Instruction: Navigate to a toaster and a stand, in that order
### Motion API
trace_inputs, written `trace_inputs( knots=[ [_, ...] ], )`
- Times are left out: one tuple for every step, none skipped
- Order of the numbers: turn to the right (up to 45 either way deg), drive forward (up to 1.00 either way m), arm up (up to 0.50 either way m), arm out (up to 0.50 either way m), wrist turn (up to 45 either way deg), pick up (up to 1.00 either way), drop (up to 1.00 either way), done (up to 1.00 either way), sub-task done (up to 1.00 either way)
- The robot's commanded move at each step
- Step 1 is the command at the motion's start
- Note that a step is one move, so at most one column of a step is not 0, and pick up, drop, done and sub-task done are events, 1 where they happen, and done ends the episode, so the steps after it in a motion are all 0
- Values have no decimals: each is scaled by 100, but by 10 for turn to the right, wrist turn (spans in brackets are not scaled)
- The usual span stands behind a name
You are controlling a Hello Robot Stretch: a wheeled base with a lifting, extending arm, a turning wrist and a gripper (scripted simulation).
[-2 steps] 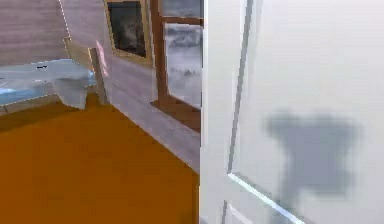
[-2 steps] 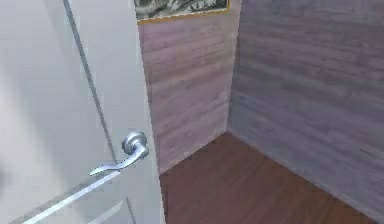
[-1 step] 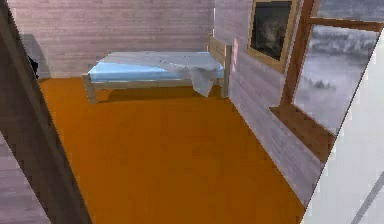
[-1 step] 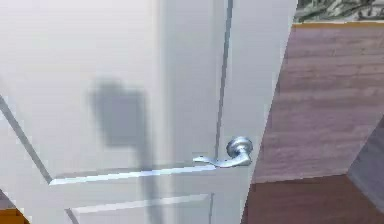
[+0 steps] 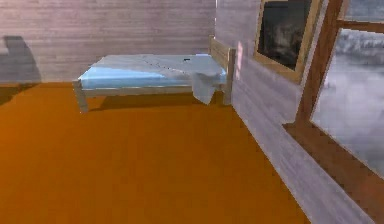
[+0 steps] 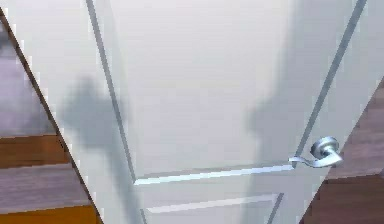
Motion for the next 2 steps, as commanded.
trace_inputs(
  knots=[
    [-60, 0, 0, 0, 0, 0, 0, 0, 0],
    [0, 45, 0, 0, 0, 0, 0, 0, 0]
  ],
)
